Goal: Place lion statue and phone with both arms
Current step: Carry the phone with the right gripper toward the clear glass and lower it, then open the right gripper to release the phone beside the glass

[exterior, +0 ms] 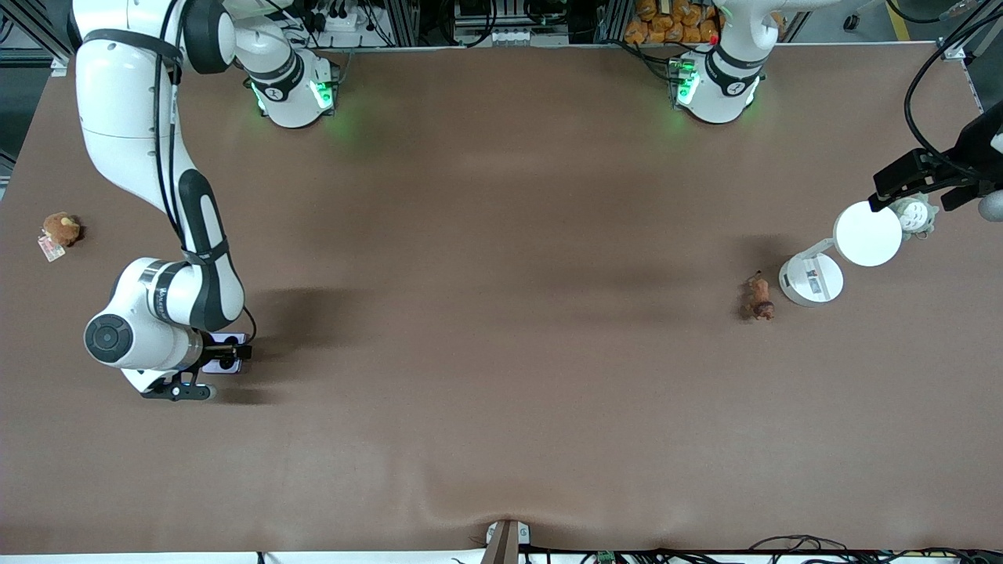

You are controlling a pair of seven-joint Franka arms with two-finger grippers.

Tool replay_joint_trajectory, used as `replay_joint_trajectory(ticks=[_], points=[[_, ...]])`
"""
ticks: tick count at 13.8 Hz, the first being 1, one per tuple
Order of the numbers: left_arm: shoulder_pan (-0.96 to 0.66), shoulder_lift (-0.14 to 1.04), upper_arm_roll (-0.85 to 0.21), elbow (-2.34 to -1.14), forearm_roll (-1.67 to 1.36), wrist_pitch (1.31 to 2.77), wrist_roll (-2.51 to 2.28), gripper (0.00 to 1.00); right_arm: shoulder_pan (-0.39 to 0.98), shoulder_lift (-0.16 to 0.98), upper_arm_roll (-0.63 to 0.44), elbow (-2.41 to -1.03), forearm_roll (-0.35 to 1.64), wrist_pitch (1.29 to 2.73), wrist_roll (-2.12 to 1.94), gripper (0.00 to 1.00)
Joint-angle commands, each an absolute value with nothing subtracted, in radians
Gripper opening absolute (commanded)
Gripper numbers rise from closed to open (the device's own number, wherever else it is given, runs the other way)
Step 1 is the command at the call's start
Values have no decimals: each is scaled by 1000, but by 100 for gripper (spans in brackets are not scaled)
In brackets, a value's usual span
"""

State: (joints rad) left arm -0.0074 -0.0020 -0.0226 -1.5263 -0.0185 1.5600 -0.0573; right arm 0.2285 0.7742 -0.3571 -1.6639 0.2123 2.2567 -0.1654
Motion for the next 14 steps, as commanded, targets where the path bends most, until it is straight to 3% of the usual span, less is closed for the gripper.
replay_joint_trajectory(ticks=[1,4,10,14], points=[[-14,-2,-14,-1516,-25,1551,-54,100,216,761,-347,-1638,221,2252,-178,100],[-14,0,-14,-1517,-25,1551,-54,100,213,648,-353,-1609,221,2208,-176,100],[-15,9,-14,-1520,-25,1551,-45,100,164,332,-336,-1608,212,1930,-169,100],[-20,14,-14,-1517,-25,1551,-51,100,29,132,-126,-1606,79,1686,-151,100]])
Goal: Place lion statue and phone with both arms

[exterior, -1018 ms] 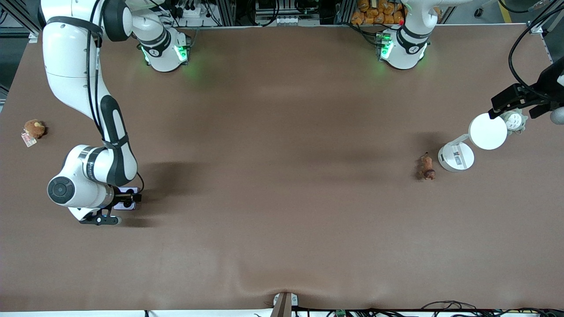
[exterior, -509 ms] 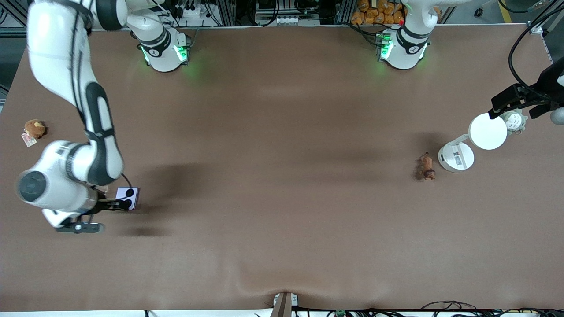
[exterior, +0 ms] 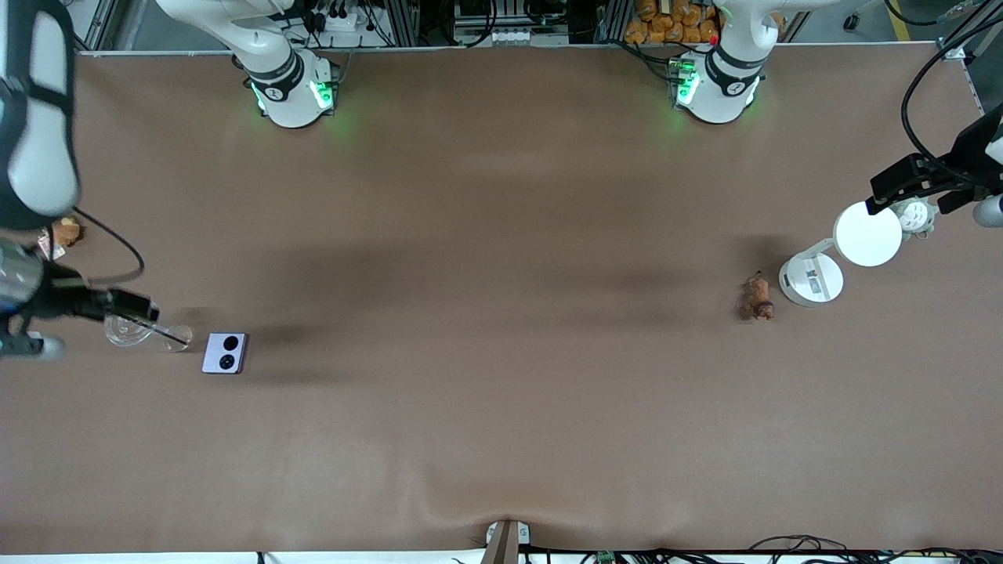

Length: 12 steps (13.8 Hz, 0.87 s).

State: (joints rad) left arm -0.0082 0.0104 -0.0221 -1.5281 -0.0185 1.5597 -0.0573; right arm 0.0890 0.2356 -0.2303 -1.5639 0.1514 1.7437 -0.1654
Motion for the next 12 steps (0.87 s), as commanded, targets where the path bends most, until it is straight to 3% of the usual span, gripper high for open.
replay_joint_trajectory(ticks=[1,4,8,12], points=[[-23,15,-14,-1517,-25,1551,-52,100,15,102,-88,-1606,57,1639,-115,100],[-20,20,-15,-1513,-26,1551,-46,100,-47,13,38,-1605,-6,1534,-48,100],[-15,20,-15,-1514,-37,1551,-46,100,-5,-3,-4,-1497,0,1438,-41,100],[-14,20,-15,-1514,-37,1551,-44,100,28,-3,-52,-1491,11,1439,-38,100]])
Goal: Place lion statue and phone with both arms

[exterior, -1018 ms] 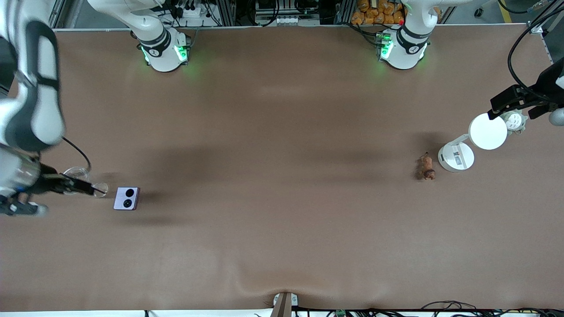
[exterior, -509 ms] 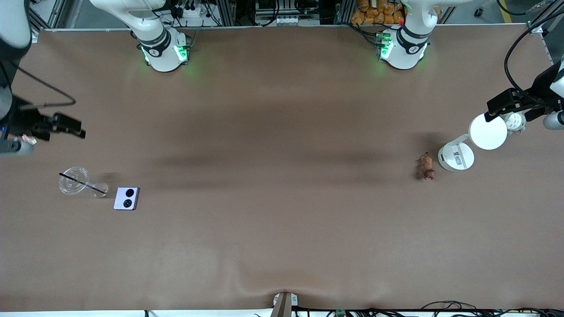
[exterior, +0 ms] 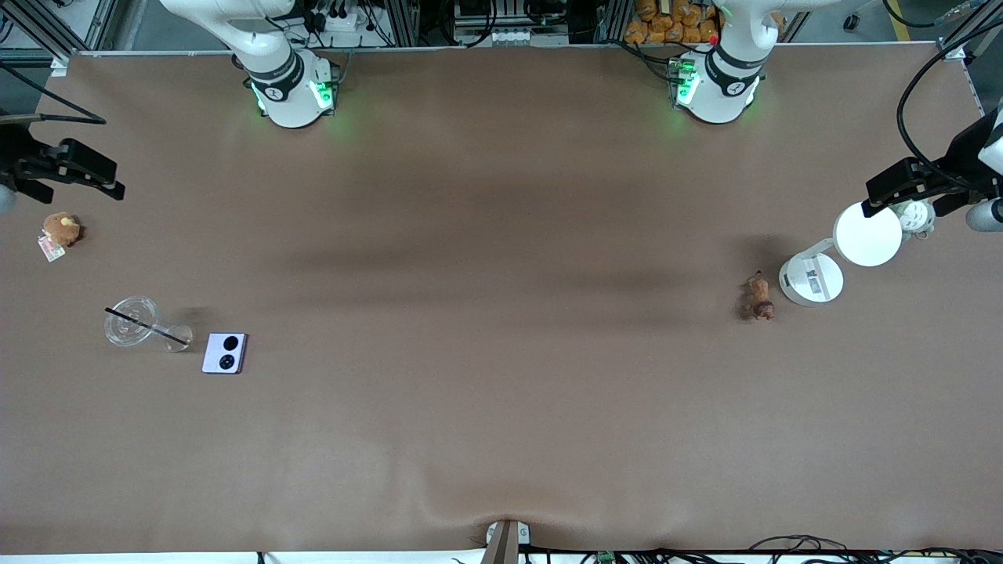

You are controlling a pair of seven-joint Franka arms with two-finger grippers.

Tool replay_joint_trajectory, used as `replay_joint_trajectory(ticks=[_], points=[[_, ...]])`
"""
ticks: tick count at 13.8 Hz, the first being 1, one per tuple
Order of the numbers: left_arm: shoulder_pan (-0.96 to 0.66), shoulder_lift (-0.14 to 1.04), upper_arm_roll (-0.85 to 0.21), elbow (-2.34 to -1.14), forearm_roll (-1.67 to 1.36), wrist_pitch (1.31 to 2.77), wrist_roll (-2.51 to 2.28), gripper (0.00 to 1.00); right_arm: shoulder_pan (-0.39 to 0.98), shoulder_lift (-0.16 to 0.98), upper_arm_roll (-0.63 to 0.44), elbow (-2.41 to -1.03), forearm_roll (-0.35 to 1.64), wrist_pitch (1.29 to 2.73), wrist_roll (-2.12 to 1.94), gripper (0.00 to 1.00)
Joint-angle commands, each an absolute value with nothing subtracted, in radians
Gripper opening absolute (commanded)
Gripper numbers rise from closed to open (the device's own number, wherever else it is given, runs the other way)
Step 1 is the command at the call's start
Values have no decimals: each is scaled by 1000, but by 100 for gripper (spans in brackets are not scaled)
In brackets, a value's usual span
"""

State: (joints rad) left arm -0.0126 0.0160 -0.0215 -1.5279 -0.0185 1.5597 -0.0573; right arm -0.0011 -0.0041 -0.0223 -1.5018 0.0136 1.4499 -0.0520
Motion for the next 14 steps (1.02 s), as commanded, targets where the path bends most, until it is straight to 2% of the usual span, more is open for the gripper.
replay_joint_trajectory(ticks=[1,14], points=[[-14,20,-15,-1516,-37,1549,-44,100,26,-2,-57,-1491,14,1440,-32,100],[-14,21,-15,-1522,-37,1549,-49,100,18,-3,-57,-1506,18,1407,-44,100]])
